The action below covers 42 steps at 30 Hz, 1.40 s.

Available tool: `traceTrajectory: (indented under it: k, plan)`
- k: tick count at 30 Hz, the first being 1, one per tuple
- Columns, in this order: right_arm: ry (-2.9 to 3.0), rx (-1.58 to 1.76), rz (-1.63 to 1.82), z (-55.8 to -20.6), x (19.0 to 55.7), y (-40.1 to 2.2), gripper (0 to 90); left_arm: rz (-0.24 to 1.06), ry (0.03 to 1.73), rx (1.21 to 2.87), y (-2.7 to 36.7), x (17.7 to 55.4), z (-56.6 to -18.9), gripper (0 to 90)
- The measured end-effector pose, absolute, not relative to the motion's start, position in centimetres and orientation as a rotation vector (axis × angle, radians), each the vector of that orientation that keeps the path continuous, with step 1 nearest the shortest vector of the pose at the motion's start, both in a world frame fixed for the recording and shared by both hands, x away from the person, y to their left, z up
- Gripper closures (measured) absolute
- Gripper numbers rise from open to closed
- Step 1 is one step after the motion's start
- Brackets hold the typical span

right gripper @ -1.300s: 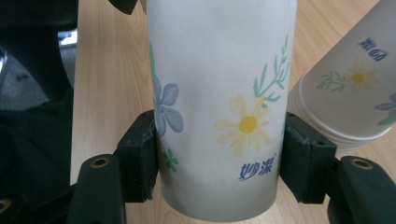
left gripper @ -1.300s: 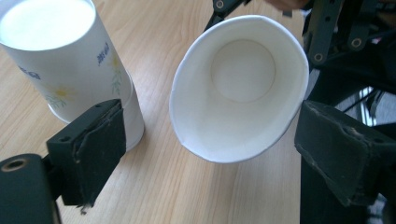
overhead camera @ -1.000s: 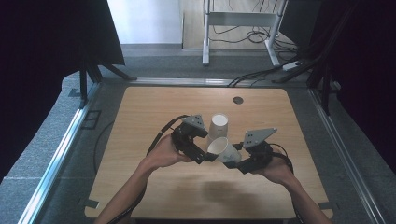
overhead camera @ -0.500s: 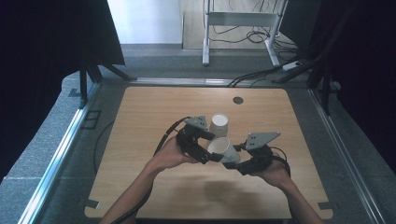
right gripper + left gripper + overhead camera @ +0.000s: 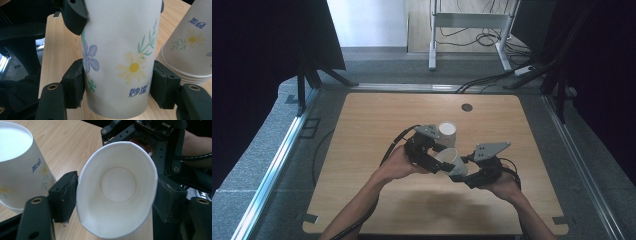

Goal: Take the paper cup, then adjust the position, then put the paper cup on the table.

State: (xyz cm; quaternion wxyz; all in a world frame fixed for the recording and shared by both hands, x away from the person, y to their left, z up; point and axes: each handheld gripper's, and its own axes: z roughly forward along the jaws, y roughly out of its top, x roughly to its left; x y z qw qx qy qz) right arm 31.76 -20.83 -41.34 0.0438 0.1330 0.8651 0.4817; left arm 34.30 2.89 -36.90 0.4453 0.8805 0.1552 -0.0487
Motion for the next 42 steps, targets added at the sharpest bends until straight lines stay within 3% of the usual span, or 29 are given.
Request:
traceTrajectory:
  k: [8, 14, 18, 22, 42]
  plan:
    - [2.653, 0.404, 1.437, -41.5, 31.9, -20.6, 31.6, -0.060, 0.370, 2.238, 2.4, 33.9, -36.4, 31.9]
    - [2.665, 0.420, 1.375, -41.8, 32.0, -20.4, 16.0, -0.014, 0.356, 2.278, 2.3, 33.9, -36.1, 32.0]
    - [2.653, 0.463, 1.362, -41.9, 32.0, -20.5, 12.0, 0.009, 0.361, 2.294, 2.4, 33.8, -35.9, 32.1]
    - [2.637, 0.491, 1.349, -41.9, 32.1, -20.8, 2.5, 0.030, 0.371, 2.311, 2.7, 33.8, -35.7, 32.0]
    - [2.615, 0.559, 1.264, -42.6, 31.9, -22.3, 0.0, 0.091, 0.443, 2.371, 3.9, 34.0, -35.2, 31.9]
